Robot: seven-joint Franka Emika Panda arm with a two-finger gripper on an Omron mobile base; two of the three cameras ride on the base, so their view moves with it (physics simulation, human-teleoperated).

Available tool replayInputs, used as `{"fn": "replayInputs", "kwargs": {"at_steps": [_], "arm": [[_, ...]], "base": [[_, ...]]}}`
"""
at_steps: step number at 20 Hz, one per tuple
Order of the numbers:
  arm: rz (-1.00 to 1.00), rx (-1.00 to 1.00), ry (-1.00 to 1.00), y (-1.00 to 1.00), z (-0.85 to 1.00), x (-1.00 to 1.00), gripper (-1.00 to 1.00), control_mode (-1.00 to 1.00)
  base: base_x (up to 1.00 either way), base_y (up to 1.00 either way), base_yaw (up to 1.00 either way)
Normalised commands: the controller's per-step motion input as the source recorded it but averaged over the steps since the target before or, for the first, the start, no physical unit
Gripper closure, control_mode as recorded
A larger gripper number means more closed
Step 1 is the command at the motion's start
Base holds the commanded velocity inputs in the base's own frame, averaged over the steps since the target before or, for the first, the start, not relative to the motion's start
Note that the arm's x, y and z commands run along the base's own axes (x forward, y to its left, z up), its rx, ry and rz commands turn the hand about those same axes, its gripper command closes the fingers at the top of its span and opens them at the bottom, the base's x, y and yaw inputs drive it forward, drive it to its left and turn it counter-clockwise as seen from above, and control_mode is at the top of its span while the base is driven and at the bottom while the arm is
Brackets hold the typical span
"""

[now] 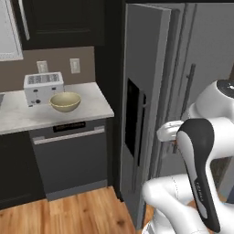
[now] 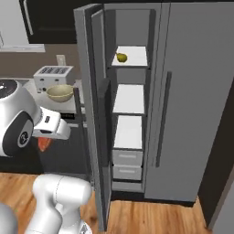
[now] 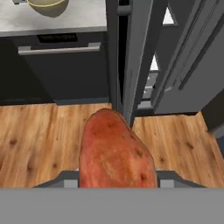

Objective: Take the sweet potato, orange, and garlic from the freezer and place them in the bowl on the counter.

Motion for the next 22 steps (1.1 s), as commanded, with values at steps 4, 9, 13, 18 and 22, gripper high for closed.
{"fn": "replayInputs", "kwargs": {"at_steps": [4,9,13,18,22], "arm": [[0.00,0.00,0.00,0.00,0.00,0.00,1.00,1.00],[0.00,0.00,0.00,0.00,0.00,0.00,1.00,1.00],[0.00,0.00,0.00,0.00,0.00,0.00,1.00,1.00],[0.00,0.00,0.00,0.00,0.00,0.00,1.00,1.00],[0.00,0.00,0.00,0.00,0.00,0.00,1.00,1.00]], "base": [[-0.14,1.00,0.00],[-0.03,1.00,0.00],[0.00,0.98,0.00],[0.10,0.67,0.00],[0.40,0.11,0.00]]}}
